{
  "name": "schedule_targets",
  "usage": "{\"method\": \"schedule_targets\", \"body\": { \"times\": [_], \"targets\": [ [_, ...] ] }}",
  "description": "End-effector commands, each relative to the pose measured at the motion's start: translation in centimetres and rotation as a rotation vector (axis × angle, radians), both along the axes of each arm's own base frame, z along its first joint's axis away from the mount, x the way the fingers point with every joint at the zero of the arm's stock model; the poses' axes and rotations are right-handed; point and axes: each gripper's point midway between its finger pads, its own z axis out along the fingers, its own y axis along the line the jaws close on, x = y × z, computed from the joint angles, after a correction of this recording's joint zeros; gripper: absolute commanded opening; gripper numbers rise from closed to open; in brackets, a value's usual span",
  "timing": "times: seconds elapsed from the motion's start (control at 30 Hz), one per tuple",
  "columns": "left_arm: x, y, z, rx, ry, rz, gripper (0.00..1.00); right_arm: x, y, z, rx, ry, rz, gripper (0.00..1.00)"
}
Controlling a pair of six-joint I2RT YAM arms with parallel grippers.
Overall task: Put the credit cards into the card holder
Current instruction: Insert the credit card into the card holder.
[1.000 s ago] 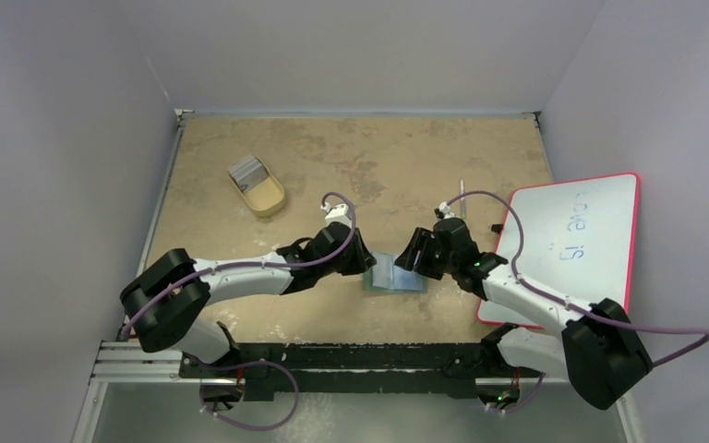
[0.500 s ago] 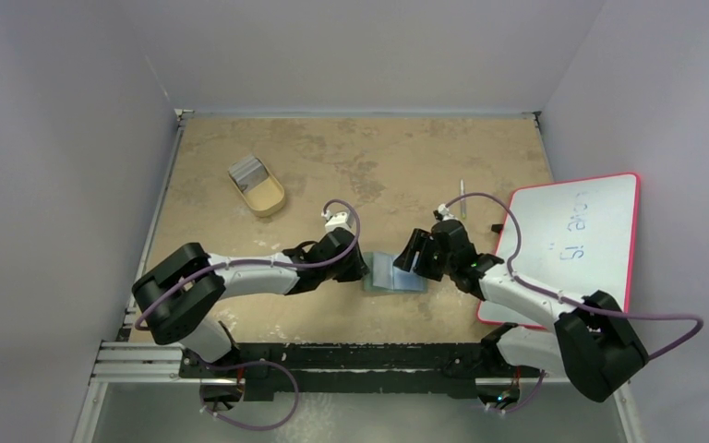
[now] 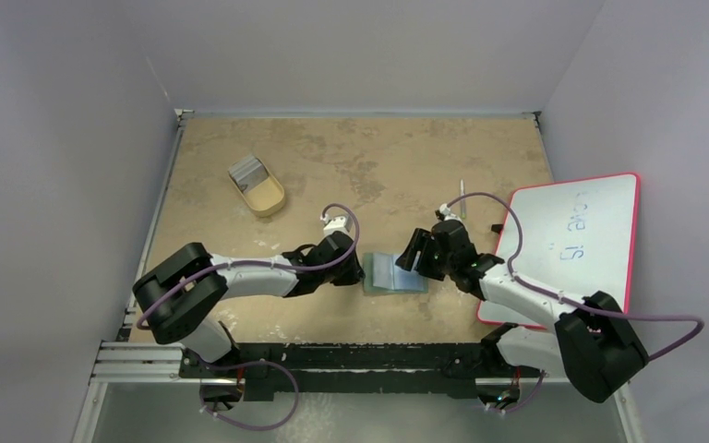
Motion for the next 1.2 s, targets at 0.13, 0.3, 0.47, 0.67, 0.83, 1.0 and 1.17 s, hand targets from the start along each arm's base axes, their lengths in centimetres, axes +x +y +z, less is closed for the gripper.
{"method": "schedule_targets", "body": {
  "times": [0.13, 0.3, 0.47, 0.67, 0.83, 1.0, 1.17],
  "targets": [
    [0.2, -0.9, -0.1, -0.03, -0.024, -0.026, 0.1, 1.0, 1.0, 0.2, 0.018, -0.037, 0.033, 0.67],
    [0.2, -1.4, 0.1, -0.053, -0.023, -0.033, 0.09, 1.2, 2.0, 1.1, 0.07, -0.054, 0.061, 0.67],
    [0.3, -1.5, 0.5, -0.055, -0.028, -0.035, 0.09, 1.1, 3.5, 3.6, 0.168, -0.11, 0.112, 0.67],
    [0.3, -1.1, 0.4, -0.055, -0.031, -0.022, 0.09, 0.9, 5.0, 4.8, 0.257, -0.119, 0.155, 0.68],
    [0.4, -1.0, 1.1, -0.063, -0.039, -0.013, 0.09, 0.8, 5.1, 4.9, 0.263, -0.12, 0.165, 0.69],
    [0.9, 0.2, 3.1, -0.052, -0.078, 0.047, 0.1, 0.9, 4.5, 3.9, 0.226, -0.106, 0.138, 0.67],
    [1.7, 1.4, 6.0, -0.059, -0.135, 0.098, 0.15, 1.5, 1.1, 2.3, 0.036, -0.097, 0.043, 0.63]
  ]
}}
